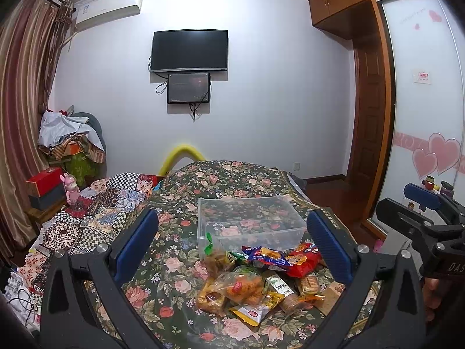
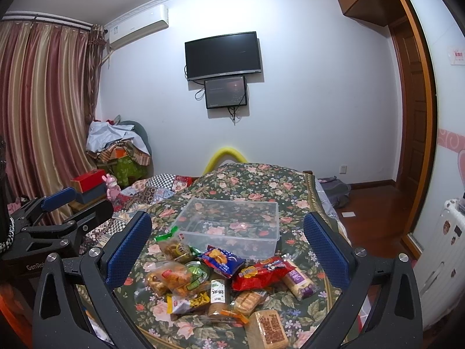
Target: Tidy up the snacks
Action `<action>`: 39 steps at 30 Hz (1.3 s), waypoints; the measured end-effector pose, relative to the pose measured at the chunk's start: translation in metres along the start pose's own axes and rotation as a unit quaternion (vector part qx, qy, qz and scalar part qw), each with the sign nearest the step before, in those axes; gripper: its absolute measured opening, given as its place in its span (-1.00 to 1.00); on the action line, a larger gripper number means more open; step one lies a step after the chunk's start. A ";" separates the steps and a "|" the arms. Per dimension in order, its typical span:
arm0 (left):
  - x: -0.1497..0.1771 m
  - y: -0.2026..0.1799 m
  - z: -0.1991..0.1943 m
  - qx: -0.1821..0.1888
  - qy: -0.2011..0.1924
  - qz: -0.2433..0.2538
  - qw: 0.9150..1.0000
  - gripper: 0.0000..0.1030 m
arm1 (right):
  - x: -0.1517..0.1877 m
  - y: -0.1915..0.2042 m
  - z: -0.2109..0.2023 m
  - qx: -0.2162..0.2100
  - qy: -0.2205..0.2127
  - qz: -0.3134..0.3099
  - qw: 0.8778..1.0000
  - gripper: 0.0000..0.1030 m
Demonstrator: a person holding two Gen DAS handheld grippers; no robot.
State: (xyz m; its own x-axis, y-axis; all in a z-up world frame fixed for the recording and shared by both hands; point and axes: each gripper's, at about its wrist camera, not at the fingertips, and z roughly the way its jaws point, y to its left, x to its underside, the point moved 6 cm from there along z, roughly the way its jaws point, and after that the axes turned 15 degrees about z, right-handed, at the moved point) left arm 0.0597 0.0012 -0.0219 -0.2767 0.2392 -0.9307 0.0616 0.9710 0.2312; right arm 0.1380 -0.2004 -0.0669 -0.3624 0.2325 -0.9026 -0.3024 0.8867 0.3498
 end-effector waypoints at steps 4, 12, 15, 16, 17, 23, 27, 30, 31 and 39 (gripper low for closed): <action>0.000 0.000 0.001 0.000 0.000 0.000 1.000 1.00 | 0.000 0.000 0.000 0.000 0.000 -0.001 1.000 1.00; 0.000 0.000 0.001 0.001 0.002 -0.002 1.000 1.00 | 0.001 0.000 0.001 0.001 0.002 0.000 1.000 1.00; 0.001 0.000 0.002 0.001 0.003 -0.002 1.000 1.00 | 0.000 0.000 0.001 0.001 0.002 0.000 1.000 1.00; 0.001 -0.001 0.002 0.001 0.003 -0.001 1.000 1.00 | 0.001 0.000 0.001 0.001 0.002 0.000 1.000 1.00; 0.001 -0.001 0.002 0.001 0.004 -0.001 1.000 1.00 | 0.001 0.000 0.001 0.002 0.002 0.000 1.000 1.00; 0.001 -0.002 0.002 0.001 0.004 -0.002 1.000 1.00 | 0.001 0.000 0.002 0.002 0.002 -0.001 1.000 1.00; 0.002 -0.001 0.002 0.002 0.004 -0.004 1.000 1.00 | 0.003 -0.001 0.002 0.001 0.003 -0.001 1.000 1.00; 0.003 -0.001 0.001 0.000 0.005 -0.004 1.000 1.00 | 0.006 -0.002 0.004 0.003 0.006 0.001 1.000 1.00; 0.003 0.000 0.001 0.001 0.005 -0.004 1.000 1.00 | 0.006 -0.002 0.004 0.003 0.006 0.001 1.000 1.00; 0.004 0.000 0.006 0.008 0.009 -0.003 1.000 1.00 | 0.008 -0.005 0.006 0.012 0.010 0.003 1.000 1.00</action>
State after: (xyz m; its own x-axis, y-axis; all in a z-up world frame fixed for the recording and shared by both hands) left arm 0.0645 0.0022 -0.0269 -0.2946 0.2337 -0.9266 0.0745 0.9723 0.2215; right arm 0.1419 -0.2011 -0.0770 -0.3819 0.2302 -0.8951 -0.2792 0.8945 0.3492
